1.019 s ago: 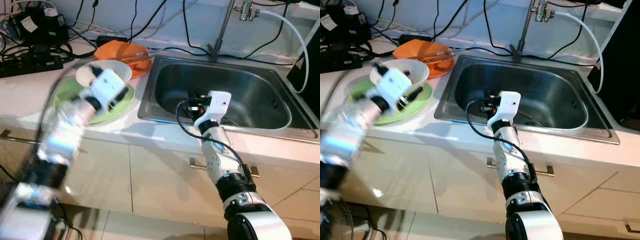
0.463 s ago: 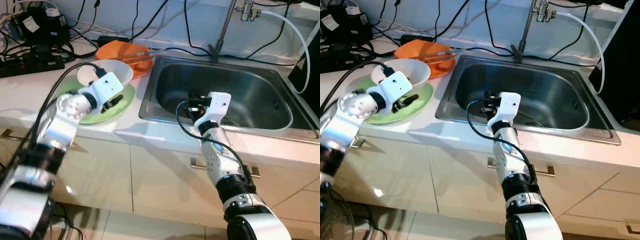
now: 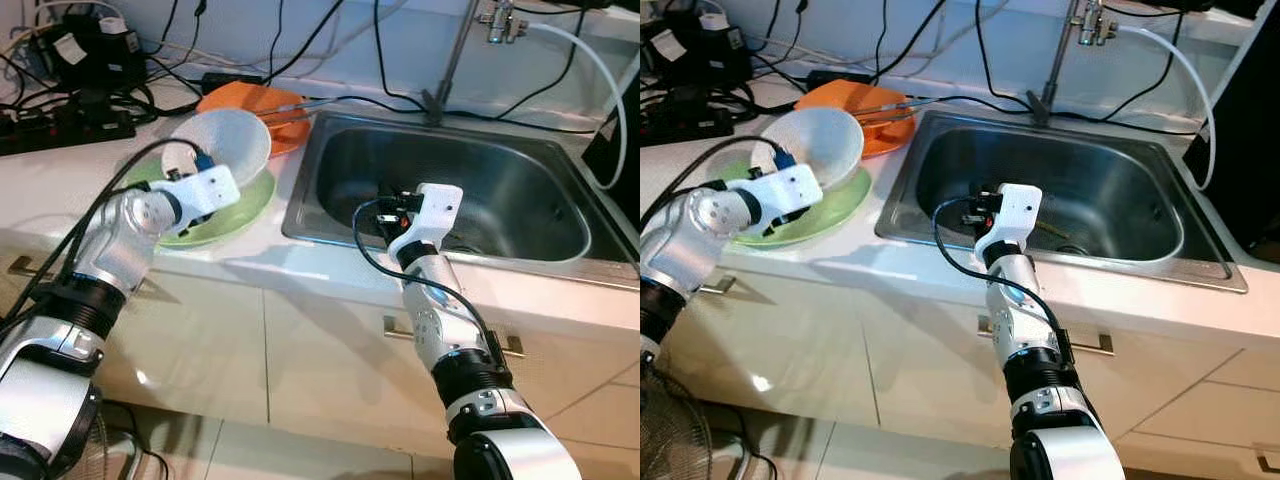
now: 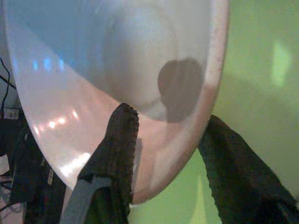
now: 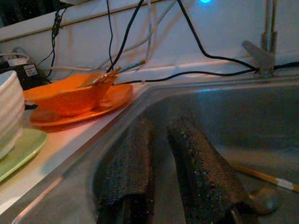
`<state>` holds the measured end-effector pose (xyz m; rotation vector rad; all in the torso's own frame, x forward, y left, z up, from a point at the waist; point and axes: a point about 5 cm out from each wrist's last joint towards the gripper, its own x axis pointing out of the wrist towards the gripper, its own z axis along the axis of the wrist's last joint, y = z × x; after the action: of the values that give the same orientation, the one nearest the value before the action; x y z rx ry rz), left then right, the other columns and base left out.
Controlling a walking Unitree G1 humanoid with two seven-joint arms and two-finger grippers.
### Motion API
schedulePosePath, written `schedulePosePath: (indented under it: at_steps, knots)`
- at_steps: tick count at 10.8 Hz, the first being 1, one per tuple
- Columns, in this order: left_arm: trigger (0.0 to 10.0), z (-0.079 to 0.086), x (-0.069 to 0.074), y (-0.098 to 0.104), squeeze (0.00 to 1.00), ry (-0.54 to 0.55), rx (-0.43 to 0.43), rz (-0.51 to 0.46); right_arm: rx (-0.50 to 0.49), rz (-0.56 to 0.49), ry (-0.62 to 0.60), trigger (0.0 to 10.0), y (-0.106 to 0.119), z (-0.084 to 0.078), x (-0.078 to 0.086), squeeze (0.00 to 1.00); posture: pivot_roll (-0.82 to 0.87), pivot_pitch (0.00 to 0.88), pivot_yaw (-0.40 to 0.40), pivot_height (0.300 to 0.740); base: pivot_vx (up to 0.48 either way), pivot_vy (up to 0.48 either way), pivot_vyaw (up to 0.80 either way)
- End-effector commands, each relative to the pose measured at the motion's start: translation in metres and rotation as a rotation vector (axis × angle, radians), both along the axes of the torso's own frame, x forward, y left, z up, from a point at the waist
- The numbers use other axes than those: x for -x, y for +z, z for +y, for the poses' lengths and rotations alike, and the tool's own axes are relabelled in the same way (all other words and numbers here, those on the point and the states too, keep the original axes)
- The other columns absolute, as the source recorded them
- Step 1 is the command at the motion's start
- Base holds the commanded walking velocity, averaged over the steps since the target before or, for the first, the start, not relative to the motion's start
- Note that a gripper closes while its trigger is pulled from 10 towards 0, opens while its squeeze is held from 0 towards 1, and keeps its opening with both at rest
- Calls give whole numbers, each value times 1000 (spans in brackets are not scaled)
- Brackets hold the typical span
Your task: Kitchen organization
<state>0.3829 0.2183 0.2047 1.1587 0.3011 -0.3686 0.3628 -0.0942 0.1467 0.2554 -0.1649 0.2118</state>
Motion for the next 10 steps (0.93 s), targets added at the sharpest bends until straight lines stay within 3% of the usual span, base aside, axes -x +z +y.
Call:
schedulePosePath:
  at_steps: [1,7,10]
  knots:
    - [0,-5,-3,4,0,-15,-23,-7,-9,-7,-16,10000,2,-5,1,0,248,2,-46,740,0,0,0]
    - [0,-5,-8,3,0,-1,-36,-61,-10,0,-17,10000,1,-4,0,0,250,0,-47,740,0,0,0]
    - [0,-13,-11,20,0,-9,-59,-210,-11,0,-16,10000,1,-4,0,0,249,0,-51,740,0,0,0]
